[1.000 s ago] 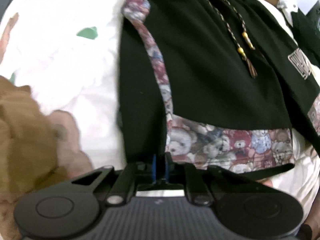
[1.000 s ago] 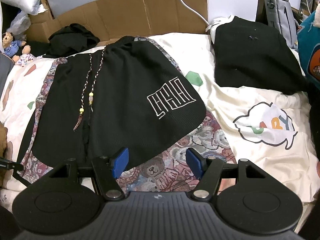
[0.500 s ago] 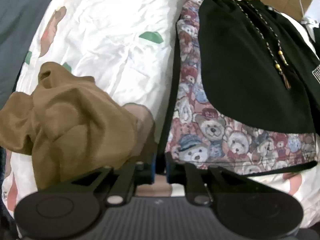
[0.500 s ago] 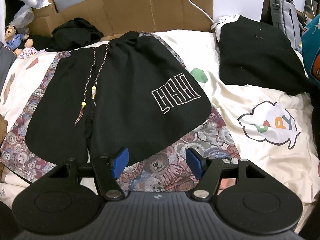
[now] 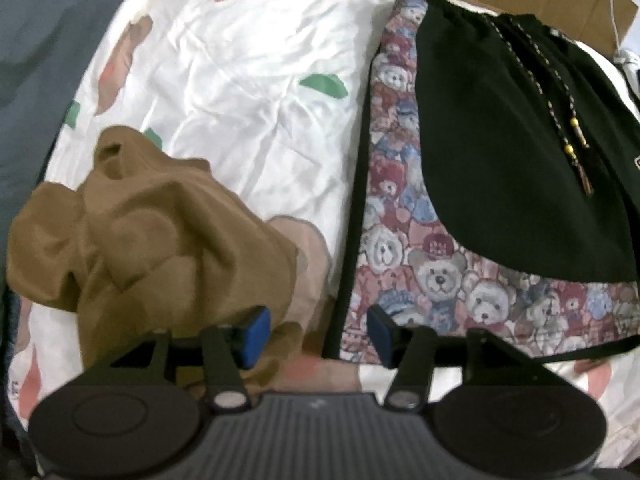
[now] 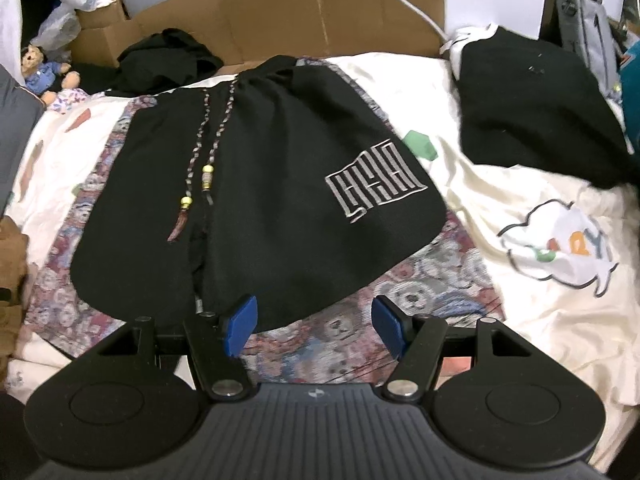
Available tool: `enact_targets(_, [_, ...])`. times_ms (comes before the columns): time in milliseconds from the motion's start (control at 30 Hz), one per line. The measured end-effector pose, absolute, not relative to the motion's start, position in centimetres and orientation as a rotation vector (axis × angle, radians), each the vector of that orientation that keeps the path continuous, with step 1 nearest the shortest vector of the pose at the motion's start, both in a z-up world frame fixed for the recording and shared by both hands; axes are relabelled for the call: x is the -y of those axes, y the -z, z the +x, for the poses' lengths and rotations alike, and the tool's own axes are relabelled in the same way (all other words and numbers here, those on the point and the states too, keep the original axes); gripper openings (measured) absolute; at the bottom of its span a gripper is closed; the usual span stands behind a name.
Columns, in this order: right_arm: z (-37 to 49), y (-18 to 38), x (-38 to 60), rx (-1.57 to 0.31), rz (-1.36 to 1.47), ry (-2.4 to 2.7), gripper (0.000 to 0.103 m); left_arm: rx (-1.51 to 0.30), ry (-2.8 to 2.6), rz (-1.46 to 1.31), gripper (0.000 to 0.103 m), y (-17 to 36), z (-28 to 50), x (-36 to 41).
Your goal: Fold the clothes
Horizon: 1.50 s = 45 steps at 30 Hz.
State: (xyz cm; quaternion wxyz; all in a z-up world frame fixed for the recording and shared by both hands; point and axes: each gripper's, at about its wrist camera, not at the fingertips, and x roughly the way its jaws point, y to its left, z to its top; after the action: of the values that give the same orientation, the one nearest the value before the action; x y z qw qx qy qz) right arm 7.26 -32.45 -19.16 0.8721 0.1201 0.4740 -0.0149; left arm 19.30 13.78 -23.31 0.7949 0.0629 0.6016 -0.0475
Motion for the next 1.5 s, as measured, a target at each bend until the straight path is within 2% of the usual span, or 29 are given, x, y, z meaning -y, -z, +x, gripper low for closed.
enact_targets(133, [7.3, 18.9, 31.7, -0.991, 0.277, -0.03, 0.068, -1.311, 0.105, 0.126, 0.057, 24.8, 19.4, -13.7])
enact_targets(267, [7.4, 18.9, 30.5, -1.003, 0.272, -0.076, 0.068, -1.319, 0.108, 0.121, 0.064, 26.0, 19.5, -13.7])
enact_targets(367, [7.6, 19.2, 30.1, -1.02, 0.292, -0.084, 0.068, -1.321, 0.108, 0.113, 0.063, 26.7, 19.7, -13.8])
enact_targets(433, [7.7, 19.5, 29.8, -1.033, 0.312, -0.096, 0.068, -1.335, 0.112, 0.085, 0.048, 27.4, 19.8, -14.0])
enact_targets(467, [7.7, 19.7, 29.5, -1.044, 0.338, -0.115, 0.068, -1.347, 0.115, 0.068, 0.021, 27.7, 19.9, -14.1])
enact_targets(500, [7.8, 19.9, 29.1, -1.054, 0.36, -0.14, 0.068, -1.359, 0.119, 0.051, 0.009, 28.0, 19.9, -14.3])
enact_targets(1067, [9.7, 25.2, 23.0, -1.252, 0.431, -0.197, 0.068, -1.357, 0.139, 0.093, 0.005, 26.8, 18.9, -15.9])
enact_targets(1133, [9.7, 26.1, 22.7, -1.277, 0.433, -0.191, 0.056, -1.354, 0.134, 0.104, 0.005, 26.7, 18.8, -15.7])
enact_targets(1200, [9.4, 26.9, 22.7, -1.302, 0.448, -0.202, 0.022, -1.353, 0.131, 0.111, 0.005, 26.7, 18.7, -15.7])
enact_targets(1267, [9.0, 27.6, 22.7, -1.326, 0.443, -0.213, 0.007, -1.355, 0.13, 0.114, 0.005, 26.7, 18.6, -15.7])
enact_targets(1300, [8.8, 27.9, 22.7, -1.338, 0.435, -0.211, 0.004, -1.356, 0.128, 0.114, 0.005, 26.7, 18.6, -15.7])
enact_targets(1433, [8.3, 28.2, 23.3, -1.358, 0.441, -0.215, 0.001, -1.36, 0.111, 0.107, 0.006, 26.6, 18.4, -15.6])
enact_targets(1500, [8.2, 27.8, 23.7, -1.346, 0.435, -0.209, 0.003, -1.354, 0.102, 0.107, 0.013, 26.3, 18.3, -15.5])
